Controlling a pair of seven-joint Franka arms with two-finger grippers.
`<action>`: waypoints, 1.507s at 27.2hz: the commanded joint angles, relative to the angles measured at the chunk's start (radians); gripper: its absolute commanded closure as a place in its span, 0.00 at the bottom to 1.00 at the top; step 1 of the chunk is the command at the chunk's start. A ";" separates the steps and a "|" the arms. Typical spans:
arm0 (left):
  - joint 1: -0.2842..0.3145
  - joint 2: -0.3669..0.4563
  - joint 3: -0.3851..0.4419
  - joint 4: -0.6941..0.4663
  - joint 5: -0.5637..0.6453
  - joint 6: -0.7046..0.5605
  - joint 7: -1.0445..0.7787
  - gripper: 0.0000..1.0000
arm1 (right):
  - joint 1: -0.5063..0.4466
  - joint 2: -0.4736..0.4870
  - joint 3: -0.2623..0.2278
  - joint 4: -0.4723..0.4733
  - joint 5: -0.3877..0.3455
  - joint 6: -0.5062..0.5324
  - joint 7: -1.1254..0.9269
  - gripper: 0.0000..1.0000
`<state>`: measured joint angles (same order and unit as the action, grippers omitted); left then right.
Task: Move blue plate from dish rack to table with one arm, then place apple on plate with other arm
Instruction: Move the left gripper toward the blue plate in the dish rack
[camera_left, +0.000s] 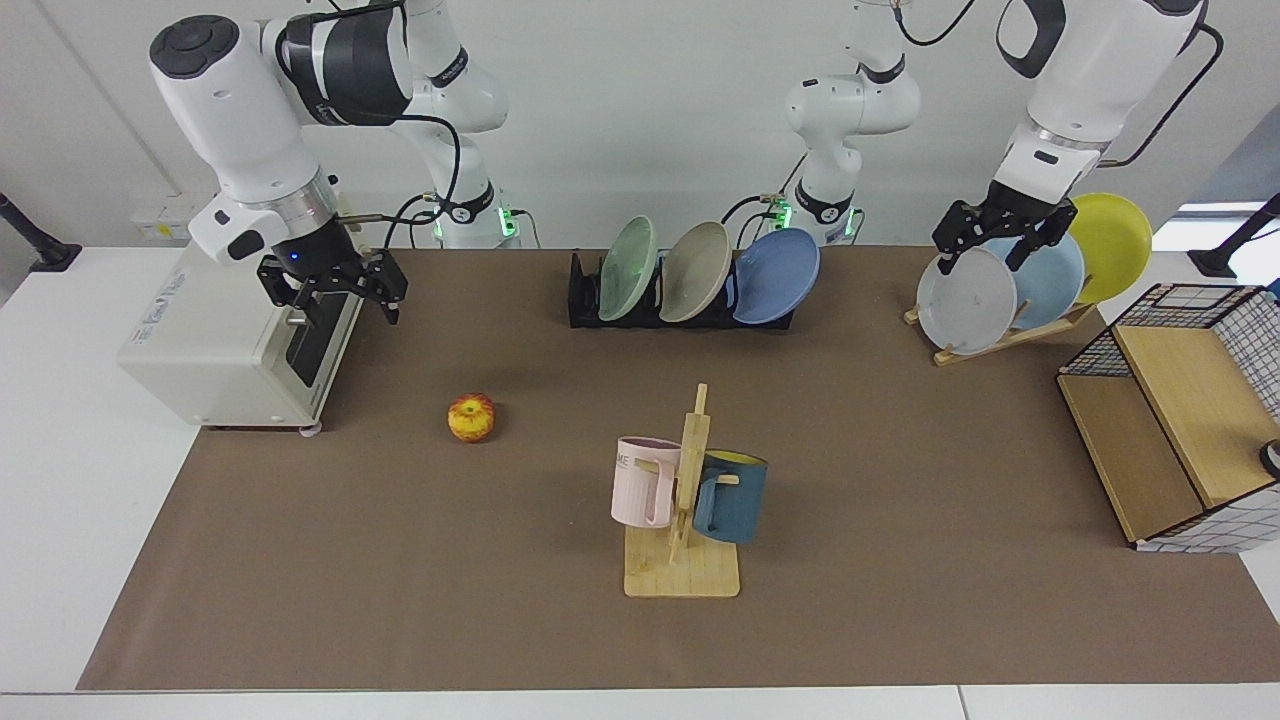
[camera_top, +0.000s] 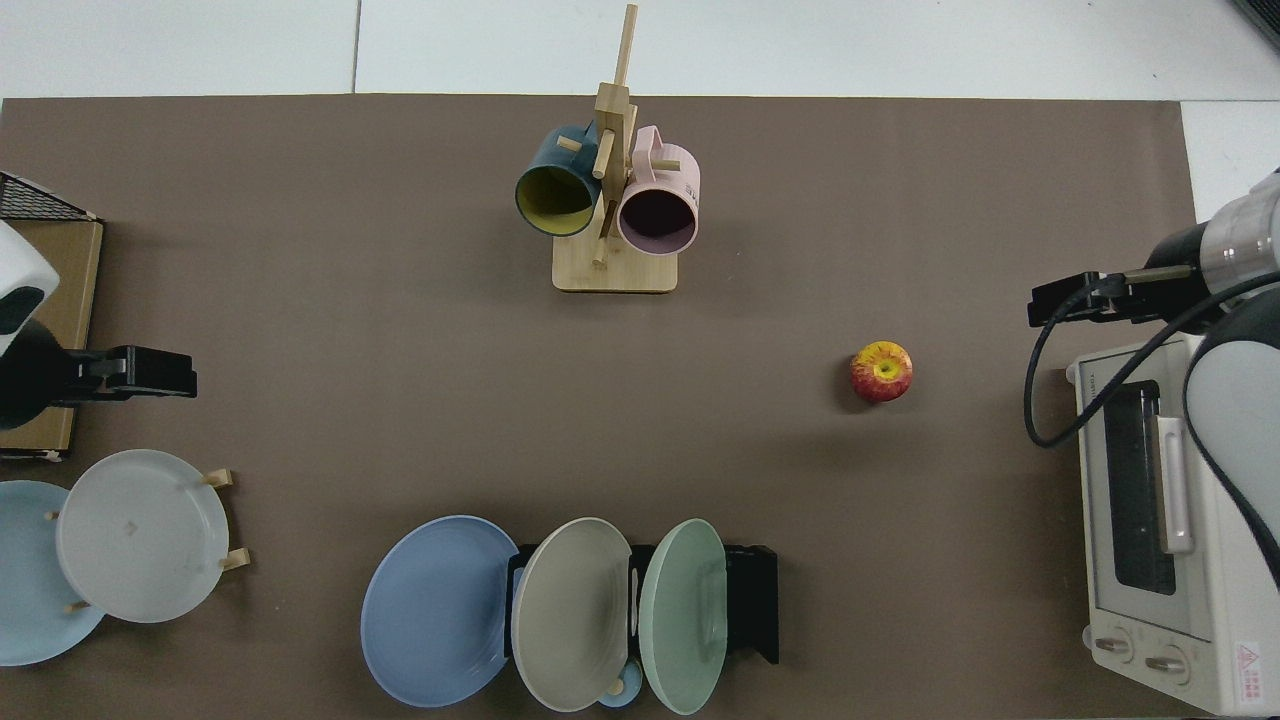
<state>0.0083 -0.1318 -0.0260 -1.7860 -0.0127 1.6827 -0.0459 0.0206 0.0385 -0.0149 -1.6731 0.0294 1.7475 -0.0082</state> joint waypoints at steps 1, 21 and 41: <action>-0.001 0.009 0.000 0.020 0.014 -0.011 0.021 0.00 | -0.010 -0.005 0.009 0.000 0.001 0.006 0.024 0.00; -0.016 0.003 -0.009 0.002 0.011 -0.021 0.017 0.00 | -0.010 -0.005 0.009 0.000 0.001 0.006 0.024 0.00; -0.034 -0.322 -0.287 -0.484 0.163 0.124 -0.307 0.00 | -0.010 -0.005 0.009 0.000 0.001 0.006 0.024 0.00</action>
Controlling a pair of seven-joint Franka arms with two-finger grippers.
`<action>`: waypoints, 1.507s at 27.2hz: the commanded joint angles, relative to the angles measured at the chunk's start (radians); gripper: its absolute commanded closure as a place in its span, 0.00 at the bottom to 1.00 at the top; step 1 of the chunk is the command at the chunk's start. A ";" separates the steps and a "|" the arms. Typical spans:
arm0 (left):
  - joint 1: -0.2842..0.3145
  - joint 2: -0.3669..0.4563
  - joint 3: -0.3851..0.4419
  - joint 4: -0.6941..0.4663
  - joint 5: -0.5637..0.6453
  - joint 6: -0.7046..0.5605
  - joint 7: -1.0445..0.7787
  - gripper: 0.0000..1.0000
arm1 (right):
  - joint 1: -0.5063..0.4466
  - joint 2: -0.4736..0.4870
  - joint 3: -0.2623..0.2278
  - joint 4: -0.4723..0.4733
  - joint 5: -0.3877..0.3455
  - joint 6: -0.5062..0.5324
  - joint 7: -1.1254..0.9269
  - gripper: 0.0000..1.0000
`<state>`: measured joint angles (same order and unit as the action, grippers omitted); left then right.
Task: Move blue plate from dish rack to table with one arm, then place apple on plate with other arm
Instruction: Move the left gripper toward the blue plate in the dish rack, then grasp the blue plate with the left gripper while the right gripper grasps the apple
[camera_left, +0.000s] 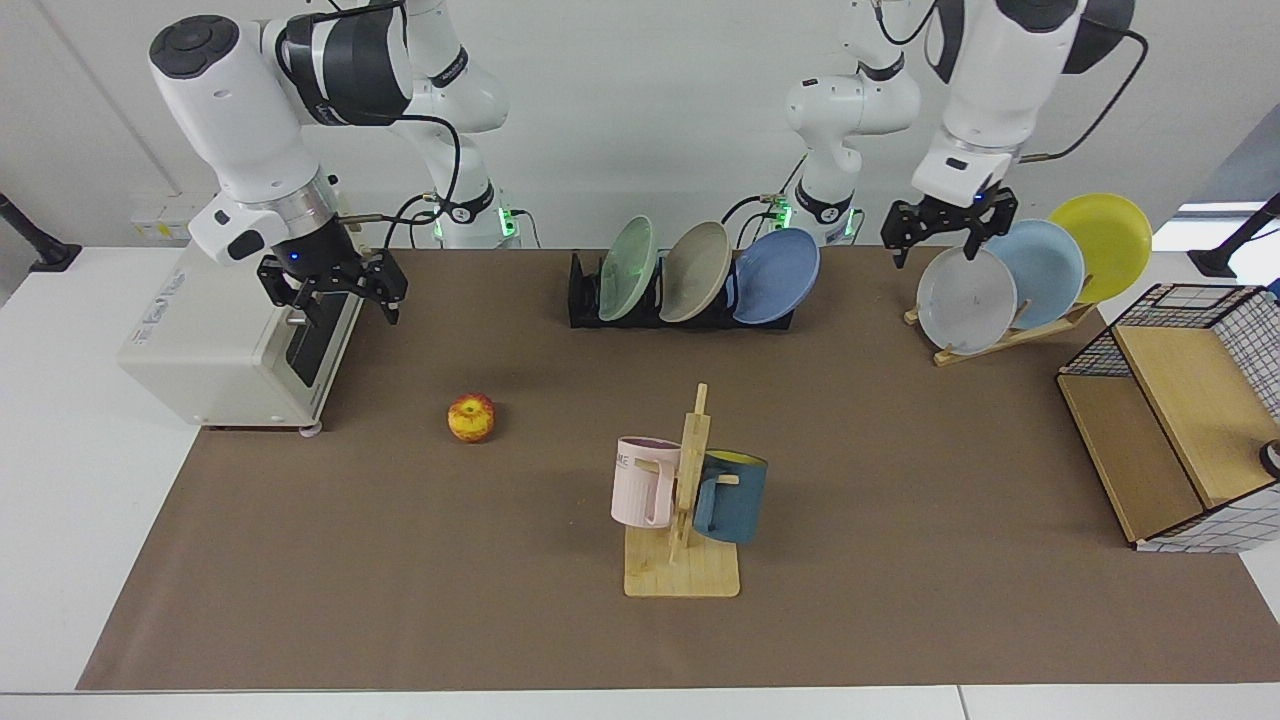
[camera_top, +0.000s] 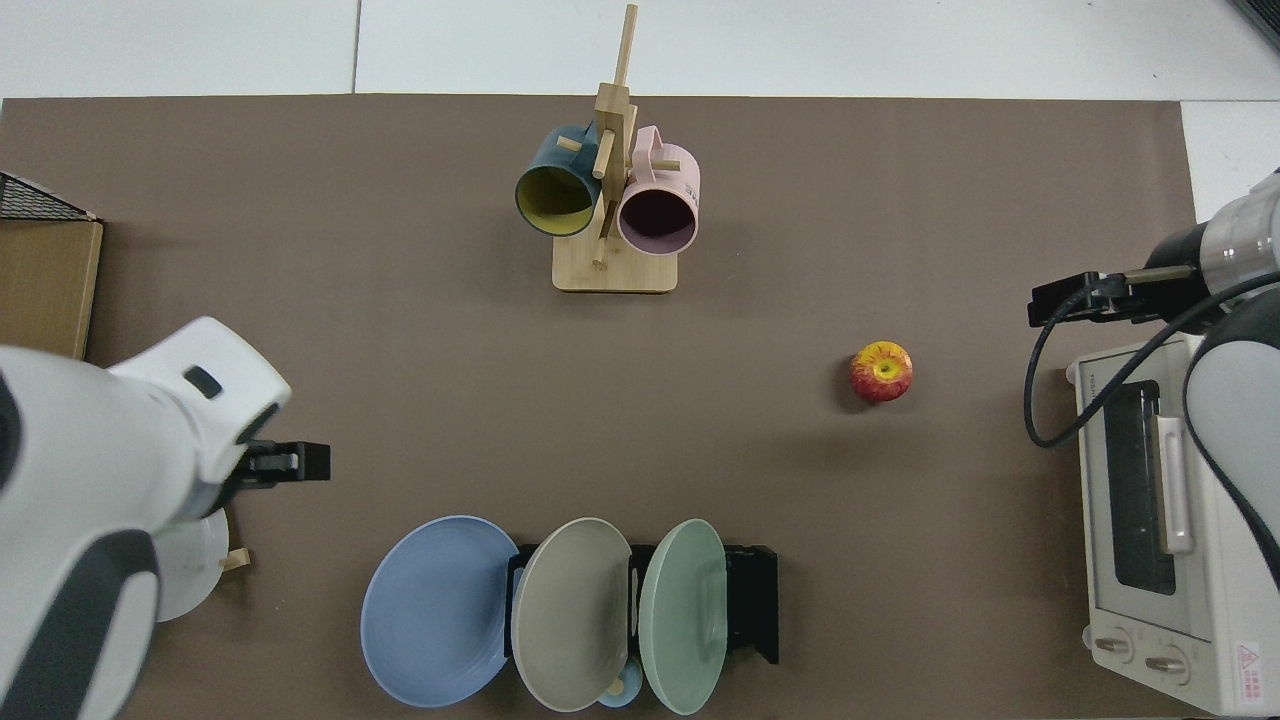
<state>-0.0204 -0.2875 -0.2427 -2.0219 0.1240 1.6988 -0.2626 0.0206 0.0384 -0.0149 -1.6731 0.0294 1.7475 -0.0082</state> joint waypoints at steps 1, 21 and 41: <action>-0.006 -0.185 -0.093 -0.288 0.026 0.133 -0.118 0.00 | -0.010 -0.005 0.009 0.000 0.001 0.006 0.024 0.00; -0.069 -0.249 -0.161 -0.541 0.006 0.309 -0.184 0.00 | 0.012 -0.015 0.013 -0.002 -0.017 0.027 0.086 0.00; -0.093 -0.203 -0.161 -0.577 -0.063 0.318 -0.150 0.19 | 0.124 0.176 0.013 -0.065 -0.020 0.262 0.217 0.00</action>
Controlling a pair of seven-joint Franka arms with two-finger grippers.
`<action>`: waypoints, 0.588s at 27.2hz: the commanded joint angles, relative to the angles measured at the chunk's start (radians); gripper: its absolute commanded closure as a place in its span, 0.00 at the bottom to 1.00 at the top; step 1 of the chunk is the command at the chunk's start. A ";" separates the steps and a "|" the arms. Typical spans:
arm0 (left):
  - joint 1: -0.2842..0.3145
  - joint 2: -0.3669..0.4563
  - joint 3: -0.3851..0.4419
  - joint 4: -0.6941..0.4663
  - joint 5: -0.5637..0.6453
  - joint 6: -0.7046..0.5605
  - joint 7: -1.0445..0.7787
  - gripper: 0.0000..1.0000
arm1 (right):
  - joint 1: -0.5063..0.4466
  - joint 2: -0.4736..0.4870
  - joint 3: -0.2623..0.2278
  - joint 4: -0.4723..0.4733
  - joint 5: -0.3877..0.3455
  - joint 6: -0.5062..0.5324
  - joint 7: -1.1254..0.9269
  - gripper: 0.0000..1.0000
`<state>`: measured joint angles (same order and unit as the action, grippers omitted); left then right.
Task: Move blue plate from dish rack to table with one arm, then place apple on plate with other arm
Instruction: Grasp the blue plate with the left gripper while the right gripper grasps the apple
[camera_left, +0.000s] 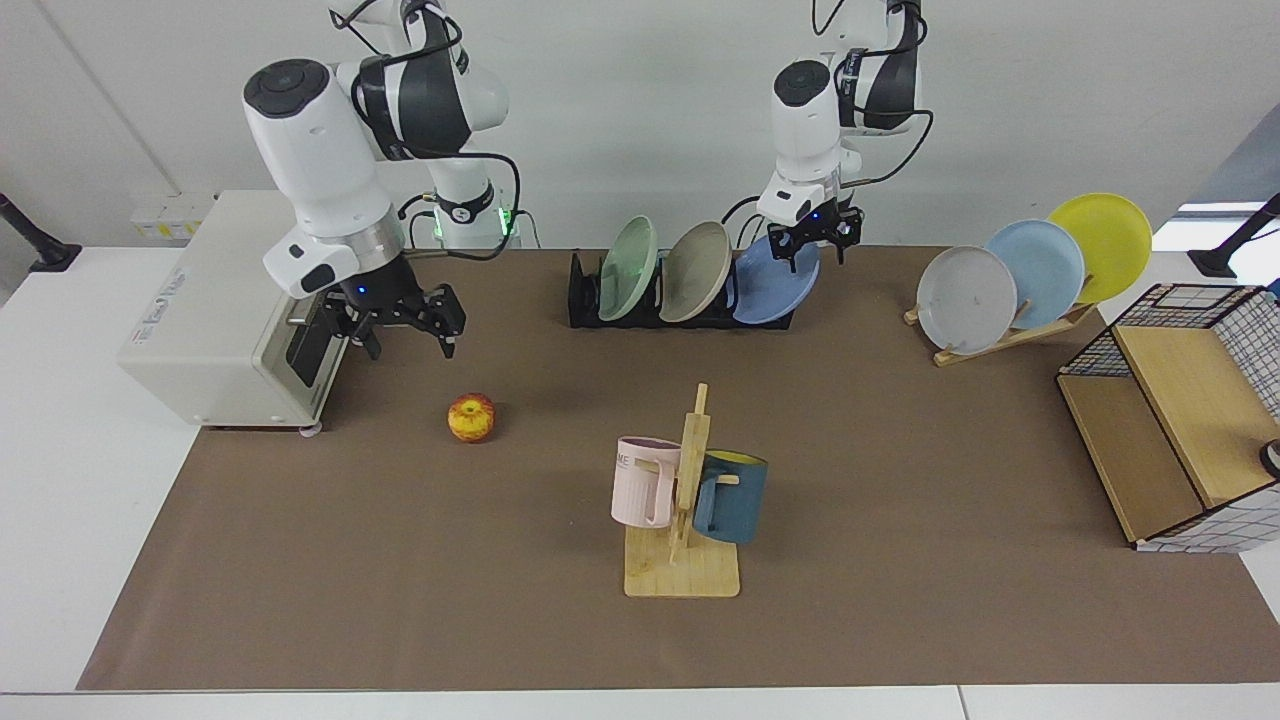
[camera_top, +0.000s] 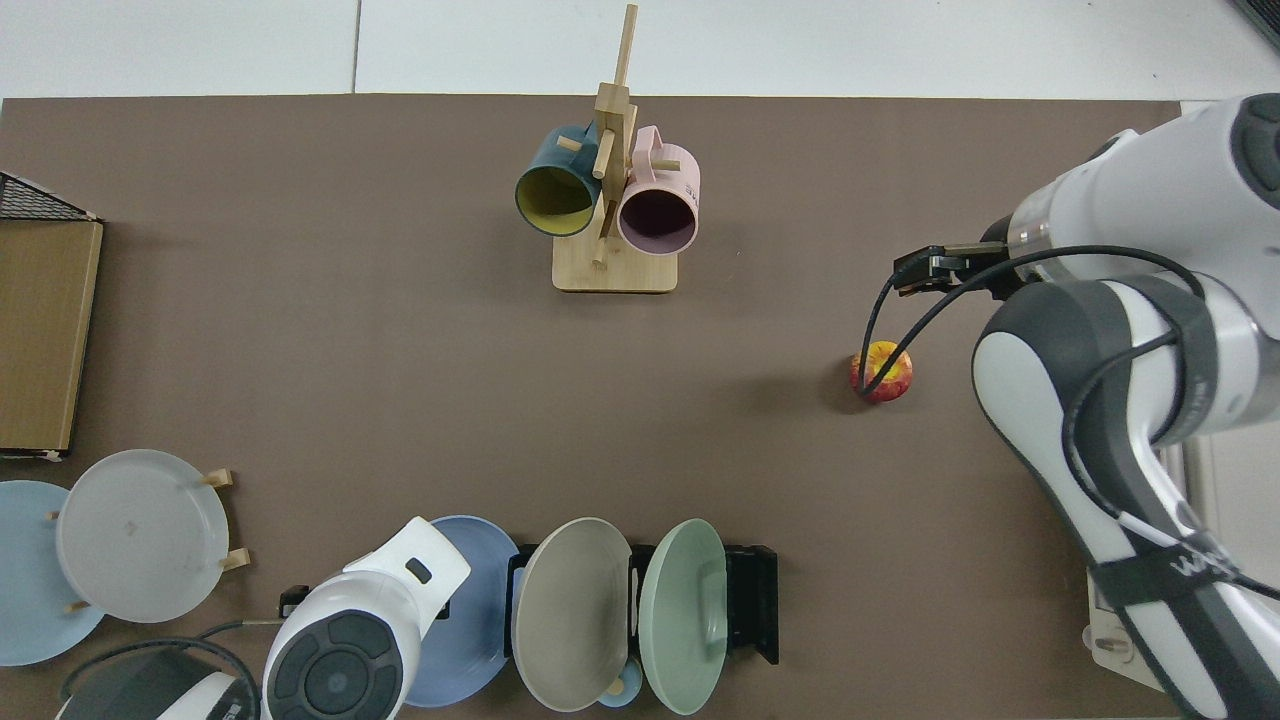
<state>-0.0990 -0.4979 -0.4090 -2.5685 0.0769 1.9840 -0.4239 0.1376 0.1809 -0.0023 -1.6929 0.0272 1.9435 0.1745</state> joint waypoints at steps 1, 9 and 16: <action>-0.014 0.010 0.006 -0.030 -0.016 0.035 0.011 0.20 | 0.007 0.038 0.001 -0.065 -0.019 0.089 0.033 0.00; -0.004 0.025 0.006 -0.015 -0.016 0.012 0.016 1.00 | 0.008 0.071 0.002 -0.202 -0.052 0.198 0.033 0.00; 0.002 0.024 0.015 0.071 -0.029 -0.069 0.039 1.00 | 0.010 0.120 0.002 -0.222 -0.069 0.209 0.036 0.00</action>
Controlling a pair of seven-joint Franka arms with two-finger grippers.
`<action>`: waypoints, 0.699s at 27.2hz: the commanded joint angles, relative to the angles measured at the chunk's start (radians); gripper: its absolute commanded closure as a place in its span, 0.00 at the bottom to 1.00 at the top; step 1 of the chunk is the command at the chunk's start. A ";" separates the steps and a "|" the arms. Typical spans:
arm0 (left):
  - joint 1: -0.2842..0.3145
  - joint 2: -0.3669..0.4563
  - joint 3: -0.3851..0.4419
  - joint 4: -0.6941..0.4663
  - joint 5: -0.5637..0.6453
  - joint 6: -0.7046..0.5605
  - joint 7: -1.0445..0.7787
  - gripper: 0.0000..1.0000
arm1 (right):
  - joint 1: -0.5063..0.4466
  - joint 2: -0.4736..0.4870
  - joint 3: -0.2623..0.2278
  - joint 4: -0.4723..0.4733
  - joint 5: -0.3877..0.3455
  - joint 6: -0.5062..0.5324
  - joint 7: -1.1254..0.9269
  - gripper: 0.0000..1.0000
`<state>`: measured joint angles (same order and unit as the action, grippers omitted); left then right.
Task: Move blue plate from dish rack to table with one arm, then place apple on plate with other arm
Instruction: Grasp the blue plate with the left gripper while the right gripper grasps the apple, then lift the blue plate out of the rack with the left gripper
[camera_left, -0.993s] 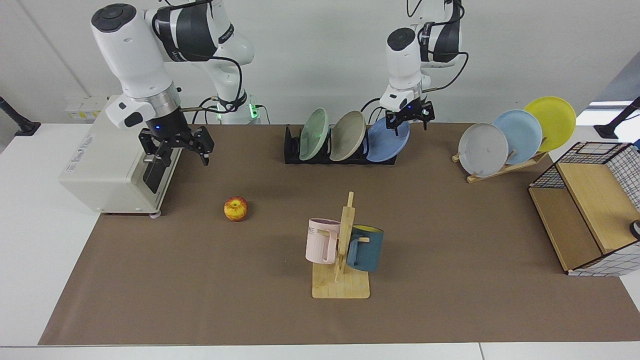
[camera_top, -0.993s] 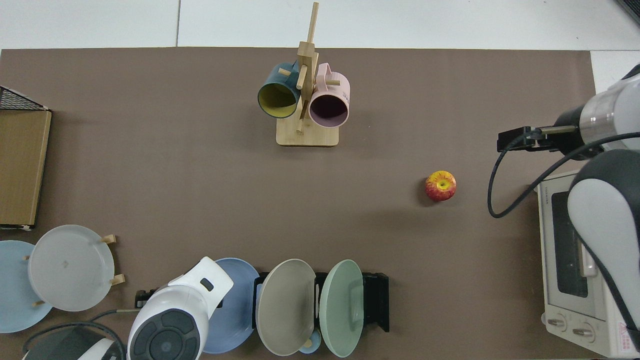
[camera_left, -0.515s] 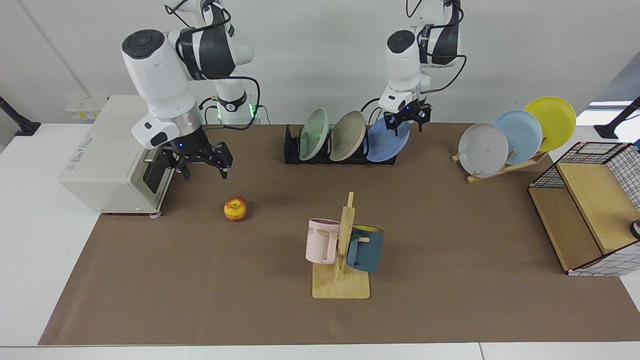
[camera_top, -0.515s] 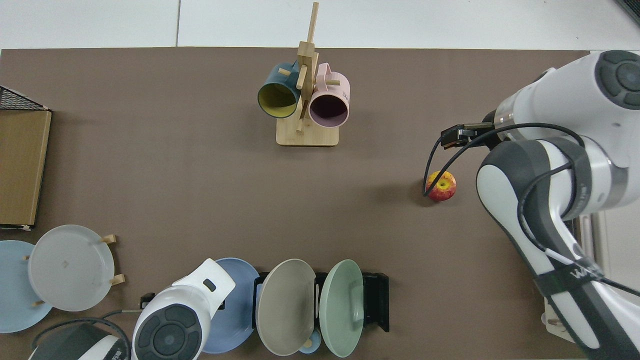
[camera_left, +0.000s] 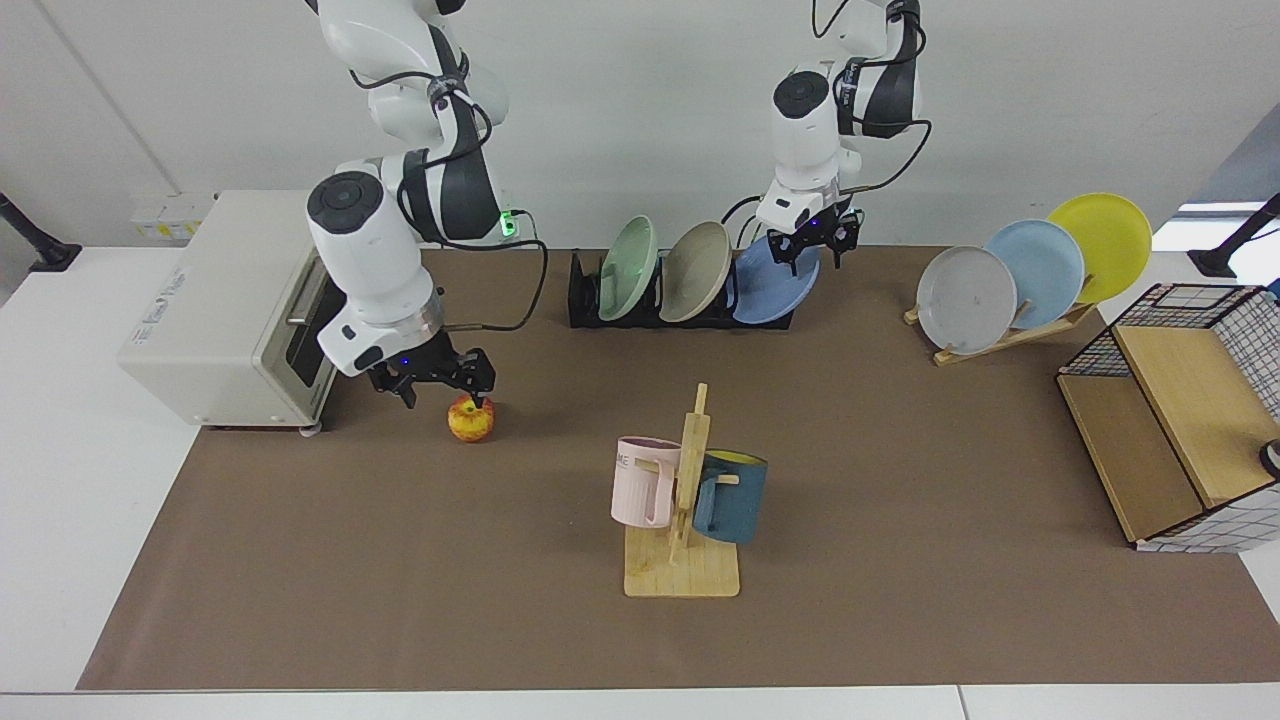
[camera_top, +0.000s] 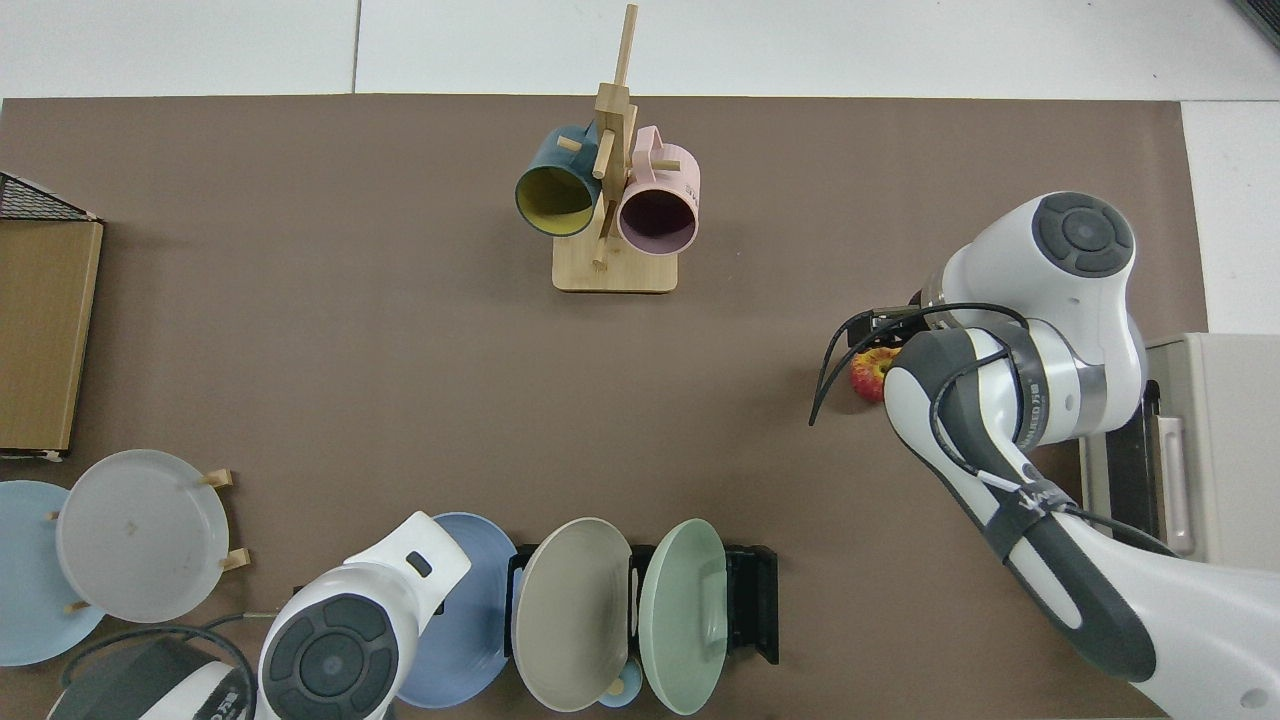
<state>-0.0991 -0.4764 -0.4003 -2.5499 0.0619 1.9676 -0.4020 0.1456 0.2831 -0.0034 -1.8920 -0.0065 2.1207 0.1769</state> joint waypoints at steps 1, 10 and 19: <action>0.007 0.002 0.006 0.068 -0.014 -0.064 0.021 1.00 | 0.002 0.024 0.003 -0.029 -0.036 0.045 0.032 0.00; 0.077 0.002 0.012 0.221 0.035 -0.157 0.106 1.00 | 0.028 0.053 0.002 -0.078 -0.067 0.139 0.050 0.00; 0.197 0.134 0.095 0.551 0.018 -0.293 0.227 1.00 | 0.008 0.064 0.003 -0.091 -0.067 0.159 0.047 0.58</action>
<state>0.0622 -0.4686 -0.3576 -2.1799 0.0810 1.7361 -0.2112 0.1718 0.3508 -0.0095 -1.9647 -0.0465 2.2513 0.2023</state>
